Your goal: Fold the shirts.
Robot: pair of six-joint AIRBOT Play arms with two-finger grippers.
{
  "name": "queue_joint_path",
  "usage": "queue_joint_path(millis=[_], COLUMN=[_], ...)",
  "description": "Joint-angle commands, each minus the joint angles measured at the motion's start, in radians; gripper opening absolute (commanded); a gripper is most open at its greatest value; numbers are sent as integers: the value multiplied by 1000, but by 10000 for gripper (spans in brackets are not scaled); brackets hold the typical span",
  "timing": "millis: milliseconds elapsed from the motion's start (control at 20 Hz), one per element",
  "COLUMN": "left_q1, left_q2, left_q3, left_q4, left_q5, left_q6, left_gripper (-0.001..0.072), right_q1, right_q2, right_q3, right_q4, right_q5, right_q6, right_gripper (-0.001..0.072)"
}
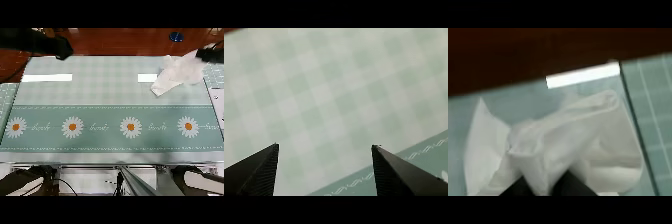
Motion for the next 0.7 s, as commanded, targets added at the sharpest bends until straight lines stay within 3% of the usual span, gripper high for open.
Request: queue_joint_path(millis=[0,100,350,650], left_q1=[0,0,0,0], left_q2=[81,152,330,399], left_q3=[140,202,238,238], left_q4=[-13,-45,-64,-63], left_q5=[0,0,0,-105], left_q6=[-4,-3,-4,-6], left_gripper=[682,682,682,682], right_q1=[16,32,45,45], right_q2=[259,396,616,655], right_q3=[92,139,177,176], right_q4=[130,194,168,-34], right_q5=[-57,-80,-61,196], right_q6=[-72,-100,-110,-109], right_gripper=[23,23,23,24])
